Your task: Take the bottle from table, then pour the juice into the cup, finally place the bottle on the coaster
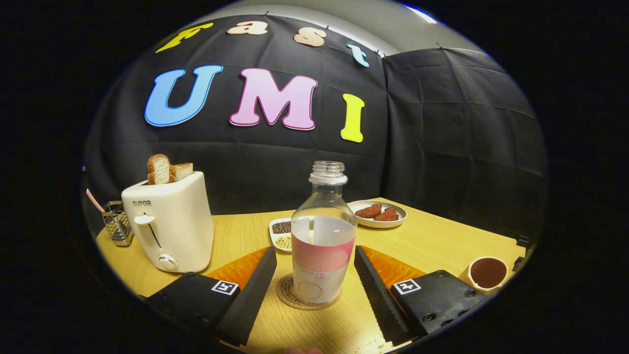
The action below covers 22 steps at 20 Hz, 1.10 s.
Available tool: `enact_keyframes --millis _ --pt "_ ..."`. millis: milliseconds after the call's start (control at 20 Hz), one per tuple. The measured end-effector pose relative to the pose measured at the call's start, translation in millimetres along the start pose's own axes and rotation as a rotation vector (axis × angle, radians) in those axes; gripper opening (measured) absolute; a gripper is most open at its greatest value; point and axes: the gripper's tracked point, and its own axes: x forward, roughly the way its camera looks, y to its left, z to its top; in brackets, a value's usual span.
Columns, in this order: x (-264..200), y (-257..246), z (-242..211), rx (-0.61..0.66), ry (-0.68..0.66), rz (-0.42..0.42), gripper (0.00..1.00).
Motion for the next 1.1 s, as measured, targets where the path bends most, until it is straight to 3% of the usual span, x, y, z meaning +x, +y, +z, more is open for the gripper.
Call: enact_keyframes --millis 150,550,1100 --pt "-21.3 -5.4 1.2 0.014 0.021 0.006 0.98" --pt "-95.5 -27.0 49.0 0.016 0.012 0.12 0.97" --pt "-189.2 -11.8 158.6 -0.031 -0.125 0.414 0.97"
